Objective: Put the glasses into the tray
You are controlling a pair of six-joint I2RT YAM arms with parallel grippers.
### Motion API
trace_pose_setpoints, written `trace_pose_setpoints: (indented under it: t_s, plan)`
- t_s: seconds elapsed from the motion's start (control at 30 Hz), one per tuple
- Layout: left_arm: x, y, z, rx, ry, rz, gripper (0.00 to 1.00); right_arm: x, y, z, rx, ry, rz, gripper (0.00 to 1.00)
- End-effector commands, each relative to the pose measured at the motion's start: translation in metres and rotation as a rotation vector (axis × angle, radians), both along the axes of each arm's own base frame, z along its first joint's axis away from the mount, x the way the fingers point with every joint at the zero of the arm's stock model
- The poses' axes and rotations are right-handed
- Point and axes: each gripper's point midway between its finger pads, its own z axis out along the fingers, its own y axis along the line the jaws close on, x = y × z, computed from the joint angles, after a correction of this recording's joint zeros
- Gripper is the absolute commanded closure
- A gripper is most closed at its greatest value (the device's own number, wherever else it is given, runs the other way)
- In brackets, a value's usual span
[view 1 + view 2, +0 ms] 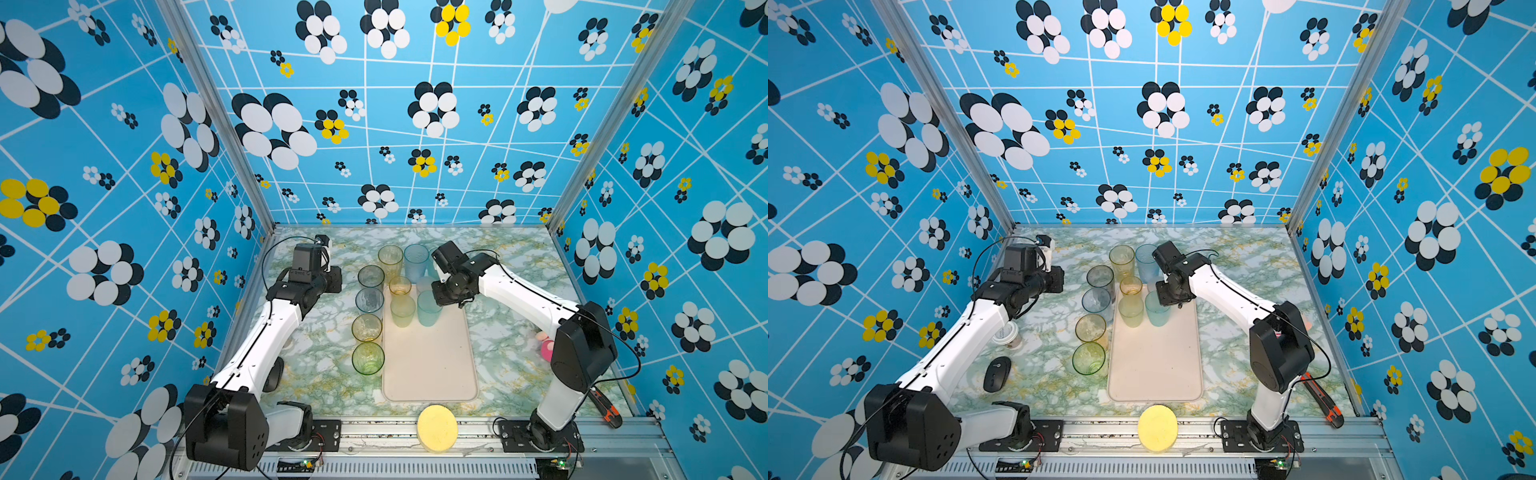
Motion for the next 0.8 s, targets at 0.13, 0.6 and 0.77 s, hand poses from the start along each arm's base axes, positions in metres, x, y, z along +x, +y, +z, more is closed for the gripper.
trace_pose_setpoints:
  t_s: [0.13,0.6,0.77]
  plan:
    - [0.004,-0.003,0.001,0.016,0.008,-0.022,0.8,0.006,-0.001,0.025,0.029,-0.056,-0.004,0.74]
    - [0.005,-0.031,-0.006,0.042,0.052,-0.1,0.8,0.06,-0.031,0.093,0.08,-0.217,-0.075,0.65]
    - [0.006,-0.041,0.003,0.044,0.039,-0.118,0.8,0.092,-0.042,0.095,0.076,-0.218,-0.106,0.67]
